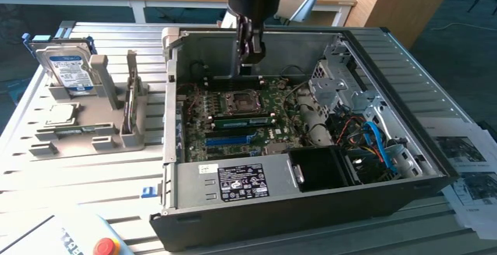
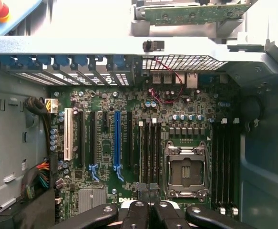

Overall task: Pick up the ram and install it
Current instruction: 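Press down the ram until it locks into place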

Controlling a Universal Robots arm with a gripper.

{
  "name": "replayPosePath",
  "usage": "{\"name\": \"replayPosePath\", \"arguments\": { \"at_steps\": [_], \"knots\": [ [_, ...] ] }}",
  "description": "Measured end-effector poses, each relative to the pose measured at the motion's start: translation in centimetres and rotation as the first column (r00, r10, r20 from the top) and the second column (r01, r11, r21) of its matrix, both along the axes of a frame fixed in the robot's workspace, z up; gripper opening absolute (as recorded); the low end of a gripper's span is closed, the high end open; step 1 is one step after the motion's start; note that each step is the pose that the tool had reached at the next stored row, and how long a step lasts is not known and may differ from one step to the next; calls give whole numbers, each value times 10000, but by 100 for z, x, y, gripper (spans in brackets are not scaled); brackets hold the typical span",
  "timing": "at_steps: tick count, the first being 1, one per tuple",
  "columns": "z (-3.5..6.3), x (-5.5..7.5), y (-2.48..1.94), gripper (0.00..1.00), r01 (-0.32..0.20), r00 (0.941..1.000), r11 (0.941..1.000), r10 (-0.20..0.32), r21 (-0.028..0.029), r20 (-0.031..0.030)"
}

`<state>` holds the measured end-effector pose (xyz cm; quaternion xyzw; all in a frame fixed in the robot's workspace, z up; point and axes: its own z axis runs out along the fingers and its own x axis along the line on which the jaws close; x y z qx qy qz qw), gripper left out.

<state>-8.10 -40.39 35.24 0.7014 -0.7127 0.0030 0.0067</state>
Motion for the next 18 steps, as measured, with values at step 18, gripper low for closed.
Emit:
{"name": "replayPosePath", "arguments": {
  "at_steps": [18],
  "knots": [
    [0, 33, -3, 10, 1, 10000, 10000, -1, 0, -1]
  ]
}}
